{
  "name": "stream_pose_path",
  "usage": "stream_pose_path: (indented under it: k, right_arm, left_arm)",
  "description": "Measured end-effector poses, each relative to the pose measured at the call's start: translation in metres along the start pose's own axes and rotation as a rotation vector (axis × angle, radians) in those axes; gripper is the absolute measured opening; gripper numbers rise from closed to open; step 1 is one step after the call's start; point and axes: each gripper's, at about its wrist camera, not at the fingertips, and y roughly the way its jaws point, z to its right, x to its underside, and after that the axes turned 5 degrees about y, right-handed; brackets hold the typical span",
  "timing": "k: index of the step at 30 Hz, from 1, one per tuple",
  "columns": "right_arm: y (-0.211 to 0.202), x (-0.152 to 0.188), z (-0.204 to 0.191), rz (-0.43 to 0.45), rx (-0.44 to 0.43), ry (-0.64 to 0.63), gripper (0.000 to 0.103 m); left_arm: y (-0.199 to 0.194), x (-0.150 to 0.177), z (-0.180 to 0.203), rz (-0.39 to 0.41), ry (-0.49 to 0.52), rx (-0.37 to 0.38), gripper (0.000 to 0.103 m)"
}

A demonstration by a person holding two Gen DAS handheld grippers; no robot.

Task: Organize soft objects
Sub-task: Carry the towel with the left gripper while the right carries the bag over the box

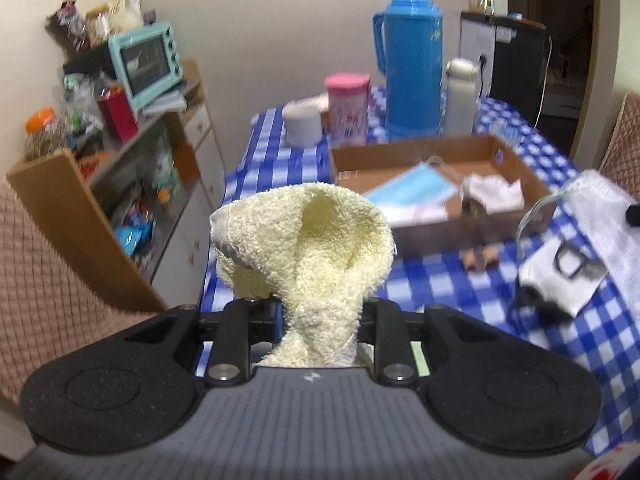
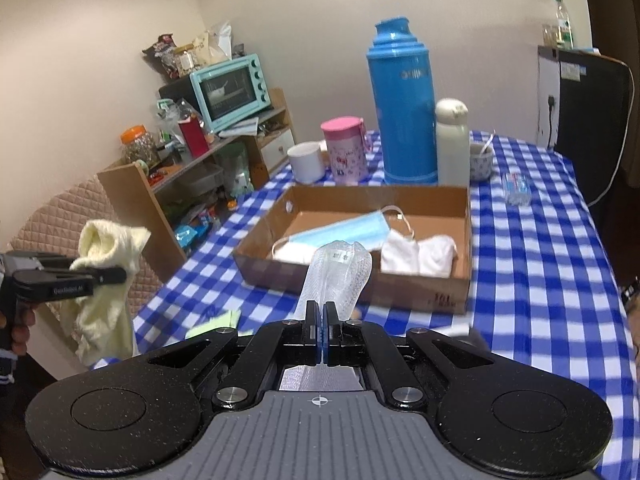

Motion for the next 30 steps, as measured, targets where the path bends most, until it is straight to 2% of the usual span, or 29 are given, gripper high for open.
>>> stream_pose_path:
  k: [13,23,30]
  right_arm:
    - [0.041,-0.066,0.027,0.039,-0.047,0.039,0.001]
    - [0.095,-0.107,0.047,0.067,-0.010,0.074,0.001]
    - [0.144,-0.119,0.064,0.050,0.028,0.120,0.001]
  left_arm:
    - [0.048,-0.105,0.027,0.158,0.054,0.091,0.024]
    - [0.122,-0.161,0.054,0.171,0.051,0.120,0.024]
    - [0.186,-0.168,0.069,0.131,0.032,0.155,0.024]
